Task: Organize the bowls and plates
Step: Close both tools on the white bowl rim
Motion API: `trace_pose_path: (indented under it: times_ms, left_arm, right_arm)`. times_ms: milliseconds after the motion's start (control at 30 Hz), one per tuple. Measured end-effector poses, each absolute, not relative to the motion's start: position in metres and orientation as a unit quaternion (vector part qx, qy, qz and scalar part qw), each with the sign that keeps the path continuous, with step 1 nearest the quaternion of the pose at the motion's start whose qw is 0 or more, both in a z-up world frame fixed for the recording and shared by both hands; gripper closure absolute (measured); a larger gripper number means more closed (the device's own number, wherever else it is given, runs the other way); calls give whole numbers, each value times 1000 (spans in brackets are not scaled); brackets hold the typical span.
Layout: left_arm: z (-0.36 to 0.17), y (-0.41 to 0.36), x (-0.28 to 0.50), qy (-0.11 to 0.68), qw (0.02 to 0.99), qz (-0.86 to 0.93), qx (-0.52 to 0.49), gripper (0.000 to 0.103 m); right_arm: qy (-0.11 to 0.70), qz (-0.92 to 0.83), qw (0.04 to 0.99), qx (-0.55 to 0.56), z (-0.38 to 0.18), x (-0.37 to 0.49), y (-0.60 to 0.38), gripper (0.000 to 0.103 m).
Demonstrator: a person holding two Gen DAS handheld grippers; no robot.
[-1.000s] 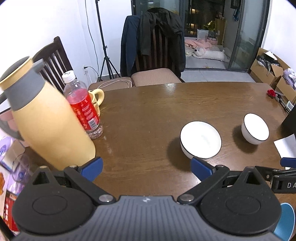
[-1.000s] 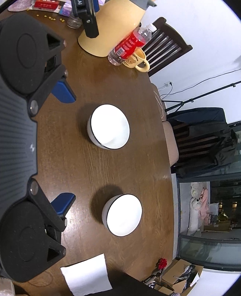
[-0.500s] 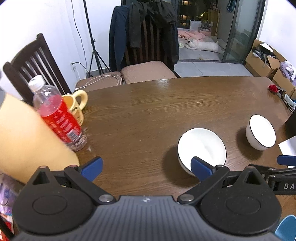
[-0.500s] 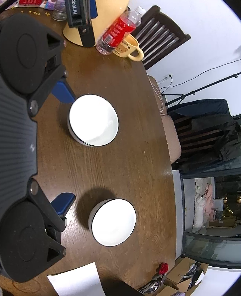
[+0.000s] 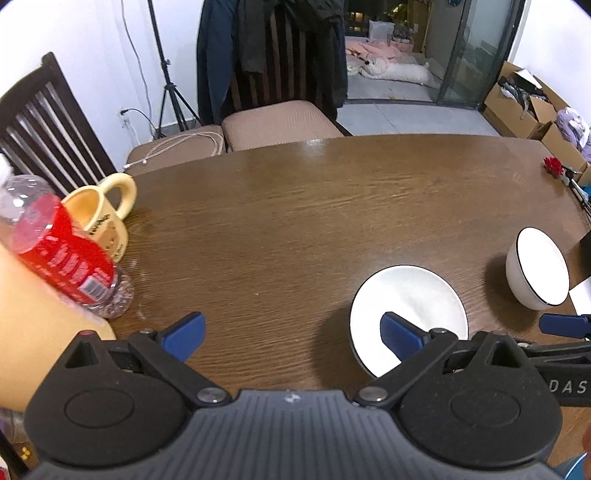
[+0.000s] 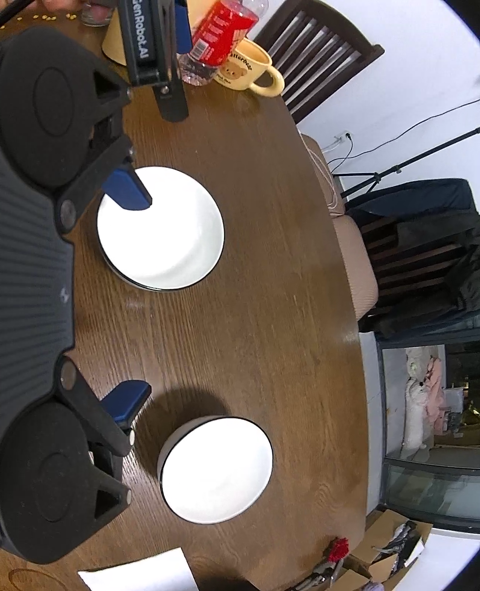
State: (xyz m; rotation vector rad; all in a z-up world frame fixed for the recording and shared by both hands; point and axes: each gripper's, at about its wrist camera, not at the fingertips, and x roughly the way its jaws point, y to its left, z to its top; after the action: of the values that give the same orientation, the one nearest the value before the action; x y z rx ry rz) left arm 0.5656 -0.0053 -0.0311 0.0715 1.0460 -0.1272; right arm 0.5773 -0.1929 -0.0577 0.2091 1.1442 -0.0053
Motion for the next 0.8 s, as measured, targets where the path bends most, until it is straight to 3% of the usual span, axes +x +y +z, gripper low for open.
trace_pose_path:
  times_ms: [333, 600, 800]
  left_arm:
    - [-60, -13, 582, 516, 853, -76, 16, 14]
    - [-77, -17, 588, 529, 845, -81, 4, 34]
    - [-85, -19, 592, 534, 841, -89, -10, 56]
  right_arm:
    - [554, -11, 826, 106, -81, 597, -194, 19]
    - [565, -11, 817, 115, -97, 602, -194, 36]
    - [570, -8, 812, 124, -105, 605, -192, 56]
